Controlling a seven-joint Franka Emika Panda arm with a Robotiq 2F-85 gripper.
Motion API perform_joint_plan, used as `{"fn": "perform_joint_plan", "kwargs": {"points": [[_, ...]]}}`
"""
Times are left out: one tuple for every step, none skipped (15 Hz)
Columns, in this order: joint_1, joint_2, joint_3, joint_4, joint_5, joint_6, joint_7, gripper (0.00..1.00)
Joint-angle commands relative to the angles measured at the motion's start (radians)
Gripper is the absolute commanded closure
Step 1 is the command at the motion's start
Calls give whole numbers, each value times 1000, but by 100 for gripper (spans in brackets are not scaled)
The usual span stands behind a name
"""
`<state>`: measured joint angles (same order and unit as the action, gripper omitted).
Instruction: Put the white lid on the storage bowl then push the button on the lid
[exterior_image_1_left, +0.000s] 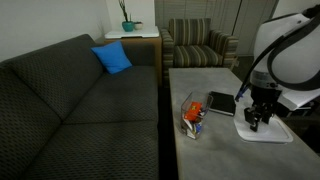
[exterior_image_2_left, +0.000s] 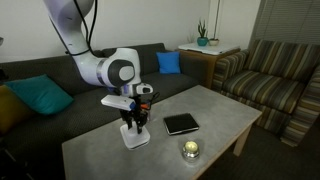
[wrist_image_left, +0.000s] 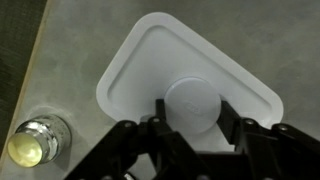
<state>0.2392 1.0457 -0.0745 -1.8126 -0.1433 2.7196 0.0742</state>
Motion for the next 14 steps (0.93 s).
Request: {"fn": "perform_joint_plan", "kwargs": {"points": [[69,1,-95,20,-114,41,-20,71],[76,-4,-112,22,-149,54,-36,71],[83,-6,-128,27,-182,72,-49,71],[84,-15,-140,29,-213,89,-67,71],[87,-18,-153,35,-243,113,-80,71],[85,-21,-162,43,-269,141,-99,71],[80,-24,-168,51,-292,174,-121,71],[76,-26,-173,61,-311,206,-144,71],[71,-28,-172,71,-325,239,-170,71],[76,-5,-165,75,-282,192,-126,46],[75,-9,-168,82,-290,211,-145,46],[75,-13,-169,85,-293,216,-154,46],[75,-15,-168,86,-295,217,-158,46],[75,-15,-168,86,-295,218,-160,46]]}}
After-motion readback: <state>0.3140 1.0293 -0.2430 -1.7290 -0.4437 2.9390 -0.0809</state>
